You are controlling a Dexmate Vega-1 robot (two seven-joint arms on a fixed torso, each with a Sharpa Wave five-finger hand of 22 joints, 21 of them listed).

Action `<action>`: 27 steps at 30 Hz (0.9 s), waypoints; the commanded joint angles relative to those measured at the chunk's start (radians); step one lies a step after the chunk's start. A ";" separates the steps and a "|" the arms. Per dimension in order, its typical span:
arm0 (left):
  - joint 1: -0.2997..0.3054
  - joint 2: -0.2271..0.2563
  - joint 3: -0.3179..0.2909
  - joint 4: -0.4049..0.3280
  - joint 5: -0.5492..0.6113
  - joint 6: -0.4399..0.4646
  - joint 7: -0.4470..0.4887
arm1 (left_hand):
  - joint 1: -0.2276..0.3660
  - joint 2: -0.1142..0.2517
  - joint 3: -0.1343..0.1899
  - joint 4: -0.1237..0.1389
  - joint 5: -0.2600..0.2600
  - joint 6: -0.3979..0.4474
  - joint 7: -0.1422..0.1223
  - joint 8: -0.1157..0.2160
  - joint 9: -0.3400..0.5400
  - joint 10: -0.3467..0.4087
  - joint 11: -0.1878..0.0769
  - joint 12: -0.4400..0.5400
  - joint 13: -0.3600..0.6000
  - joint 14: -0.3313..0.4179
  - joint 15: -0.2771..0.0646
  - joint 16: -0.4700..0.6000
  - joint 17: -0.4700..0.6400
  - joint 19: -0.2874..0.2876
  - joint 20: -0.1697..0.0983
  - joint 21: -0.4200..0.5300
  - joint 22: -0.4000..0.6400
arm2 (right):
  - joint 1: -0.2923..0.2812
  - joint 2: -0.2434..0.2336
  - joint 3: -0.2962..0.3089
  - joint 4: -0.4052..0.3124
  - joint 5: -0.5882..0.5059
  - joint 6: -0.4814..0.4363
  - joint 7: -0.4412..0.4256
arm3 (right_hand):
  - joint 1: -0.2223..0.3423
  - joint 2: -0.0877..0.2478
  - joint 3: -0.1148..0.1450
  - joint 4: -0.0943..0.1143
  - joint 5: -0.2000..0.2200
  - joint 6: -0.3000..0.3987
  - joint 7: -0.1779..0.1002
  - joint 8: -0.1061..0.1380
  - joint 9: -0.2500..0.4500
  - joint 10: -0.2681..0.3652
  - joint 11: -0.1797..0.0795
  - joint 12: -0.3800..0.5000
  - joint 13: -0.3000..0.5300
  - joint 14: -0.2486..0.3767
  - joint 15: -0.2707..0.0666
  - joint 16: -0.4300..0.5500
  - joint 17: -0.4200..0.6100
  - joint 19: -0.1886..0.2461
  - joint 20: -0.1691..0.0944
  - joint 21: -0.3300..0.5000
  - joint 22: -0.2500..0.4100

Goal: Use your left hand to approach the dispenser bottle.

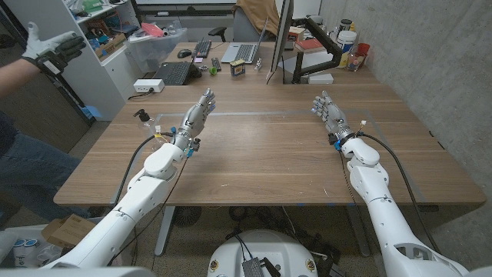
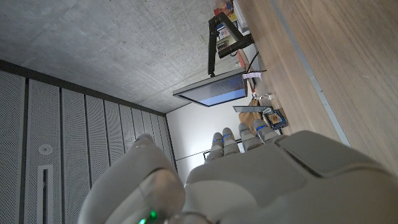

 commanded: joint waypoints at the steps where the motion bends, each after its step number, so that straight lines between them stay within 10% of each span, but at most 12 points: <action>1: 0.056 0.021 -0.021 -0.059 0.019 -0.017 0.019 | 0.017 0.000 0.003 -0.009 0.003 0.009 0.002 0.002 0.003 0.007 0.003 0.008 0.001 0.009 -0.001 0.006 0.000 0.010 -0.001 -0.004 0.005 | 0.003 -0.004 -0.001 0.002 0.001 -0.005 0.004 | 0.000 0.008 0.004 -0.005 0.000 0.014 0.000 0.001 0.005 0.010 0.002 0.001 0.002 0.010 -0.003 0.000 0.003 0.005 0.008 -0.007 0.004; 27: 0.099 0.035 -0.049 -0.100 0.060 -0.058 0.038 | 0.039 0.005 0.004 -0.021 0.003 0.026 -0.005 0.002 0.003 0.030 -0.005 0.011 0.001 0.030 -0.001 0.008 -0.001 0.025 0.007 -0.019 0.005 | 0.007 -0.007 0.003 -0.002 0.004 0.006 0.008 | -0.001 0.009 0.002 -0.008 -0.001 0.016 -0.003 0.000 0.005 0.011 0.000 -0.001 -0.002 0.012 -0.002 -0.001 0.003 0.008 0.010 -0.018 0.005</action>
